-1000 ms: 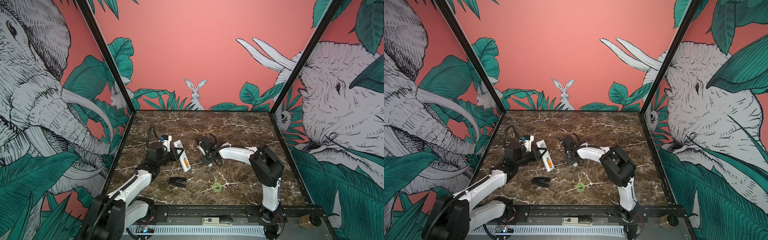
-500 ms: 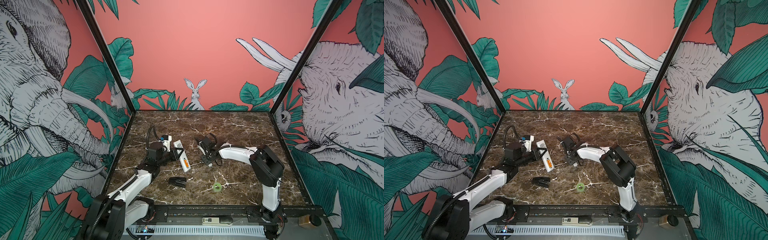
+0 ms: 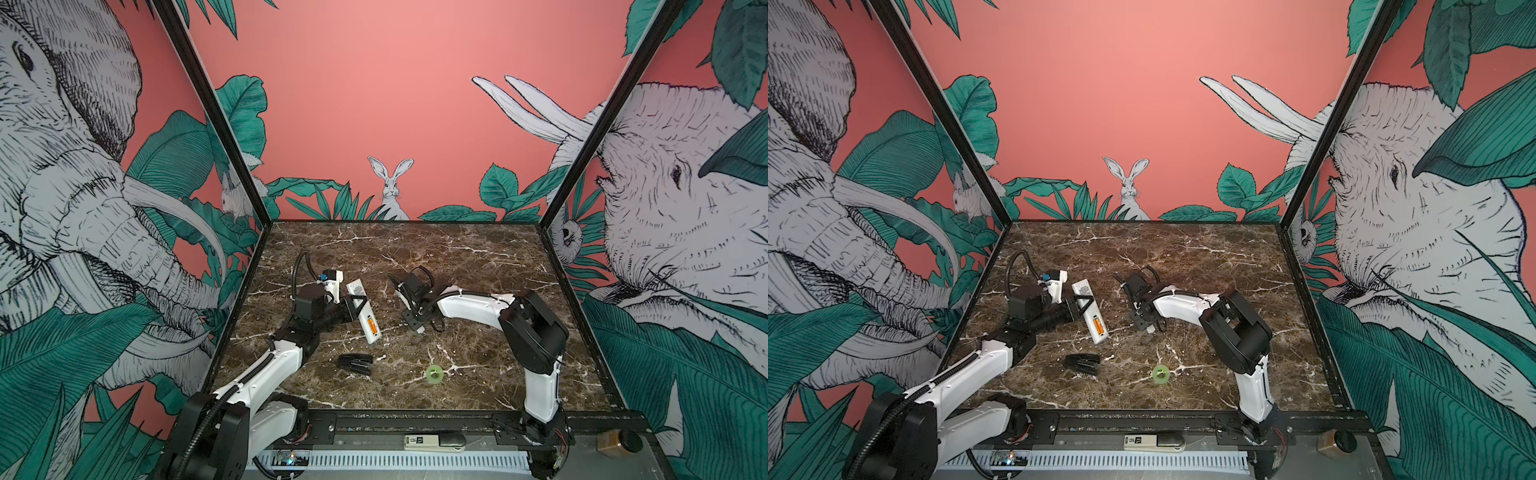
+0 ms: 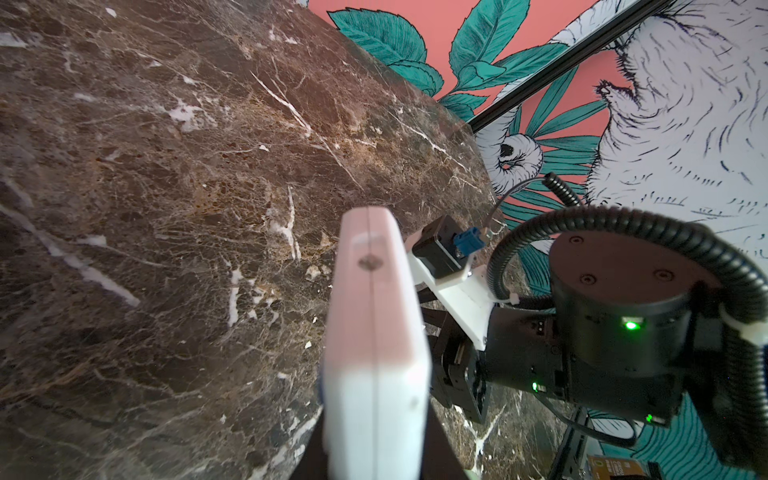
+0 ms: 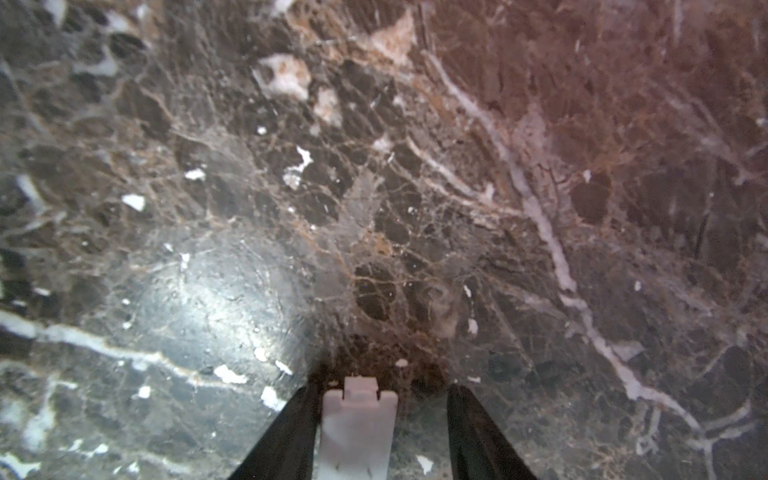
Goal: Load the batteries into the remote control
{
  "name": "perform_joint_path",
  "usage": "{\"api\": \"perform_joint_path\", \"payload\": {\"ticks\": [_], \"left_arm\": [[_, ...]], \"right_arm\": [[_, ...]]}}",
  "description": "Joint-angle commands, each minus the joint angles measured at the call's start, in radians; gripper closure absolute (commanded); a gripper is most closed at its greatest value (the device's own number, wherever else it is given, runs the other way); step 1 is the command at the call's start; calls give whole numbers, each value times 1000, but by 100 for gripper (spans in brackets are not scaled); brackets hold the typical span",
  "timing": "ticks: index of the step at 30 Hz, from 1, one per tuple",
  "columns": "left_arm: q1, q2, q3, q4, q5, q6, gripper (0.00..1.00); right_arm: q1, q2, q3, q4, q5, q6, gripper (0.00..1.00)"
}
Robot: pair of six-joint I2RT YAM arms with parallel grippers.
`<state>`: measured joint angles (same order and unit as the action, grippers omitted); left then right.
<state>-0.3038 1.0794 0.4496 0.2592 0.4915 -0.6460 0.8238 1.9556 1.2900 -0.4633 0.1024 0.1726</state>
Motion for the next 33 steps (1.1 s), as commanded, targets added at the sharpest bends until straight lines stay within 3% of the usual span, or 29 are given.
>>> {"api": "perform_joint_path", "payload": {"ticks": [1, 33], "left_arm": [[7, -28, -8, 6, 4, 14, 100], [8, -40, -12, -4, -2, 19, 100]], "right_arm": [[11, 4, 3, -94, 12, -1, 48], [15, 28, 15, -98, -6, -5, 68]]}}
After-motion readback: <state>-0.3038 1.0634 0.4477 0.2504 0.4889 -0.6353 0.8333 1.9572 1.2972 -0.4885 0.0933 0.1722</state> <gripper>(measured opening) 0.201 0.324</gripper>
